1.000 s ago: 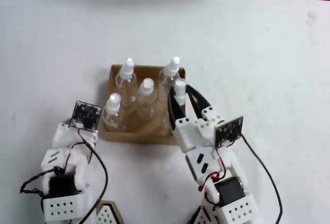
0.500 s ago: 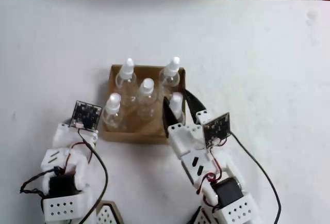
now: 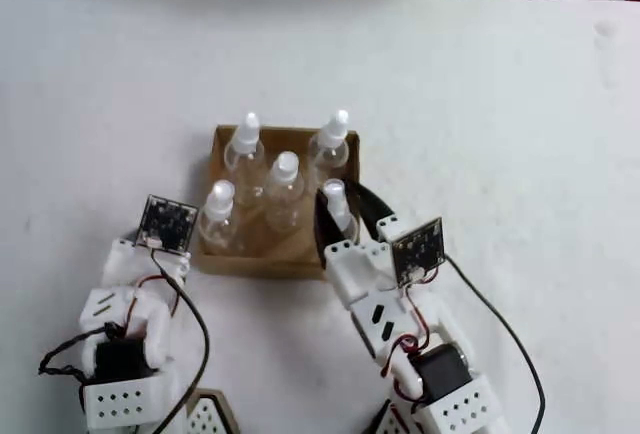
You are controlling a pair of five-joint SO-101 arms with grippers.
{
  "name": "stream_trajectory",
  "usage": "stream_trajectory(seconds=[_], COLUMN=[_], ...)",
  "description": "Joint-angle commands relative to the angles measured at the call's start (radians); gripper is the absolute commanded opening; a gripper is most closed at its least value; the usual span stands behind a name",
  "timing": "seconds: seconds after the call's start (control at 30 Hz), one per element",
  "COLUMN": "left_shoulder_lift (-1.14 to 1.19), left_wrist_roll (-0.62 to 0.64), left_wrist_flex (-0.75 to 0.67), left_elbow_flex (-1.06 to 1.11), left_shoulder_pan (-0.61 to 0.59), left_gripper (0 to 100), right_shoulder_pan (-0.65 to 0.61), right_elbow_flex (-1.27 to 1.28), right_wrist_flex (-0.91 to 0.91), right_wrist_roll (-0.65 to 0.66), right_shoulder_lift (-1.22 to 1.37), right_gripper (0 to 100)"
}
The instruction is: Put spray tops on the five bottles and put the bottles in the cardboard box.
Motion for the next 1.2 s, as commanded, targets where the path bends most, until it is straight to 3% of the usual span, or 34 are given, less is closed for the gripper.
stream_trajectory(seconds=[0.0,0.13,0.4,0.6,0.87,1.1,1.17], left_shoulder_lift=[-0.007,-0.007,-0.007,-0.007,-0.01,-0.01,-0.01], left_wrist_roll=[-0.009,-0.009,-0.008,-0.008,-0.005,0.175,0.219], left_wrist_flex=[0.005,0.005,0.005,0.005,0.005,0.046,0.046], left_elbow_flex=[-0.002,-0.002,-0.002,-0.002,-0.023,-0.087,-0.104], left_shoulder_pan=[0.013,0.013,0.013,0.013,0.007,-0.048,-0.079], left_gripper=[2,2,2,2,2,2,2], right_shoulder_pan=[-0.007,-0.005,-0.005,-0.005,0.041,0.203,0.243], right_elbow_flex=[-0.072,-0.103,-0.103,-0.135,-0.44,-0.539,-0.551], right_wrist_flex=[0.05,0.094,0.142,0.147,0.303,0.311,0.311], right_wrist_roll=[0.015,0.015,0.015,0.015,0.015,0.015,0.015], right_shoulder_lift=[-0.012,-0.012,-0.012,-0.013,-0.021,-0.021,-0.021], right_gripper=[7.5,7.7,22.7,23.1,23.0,22.7,18.7])
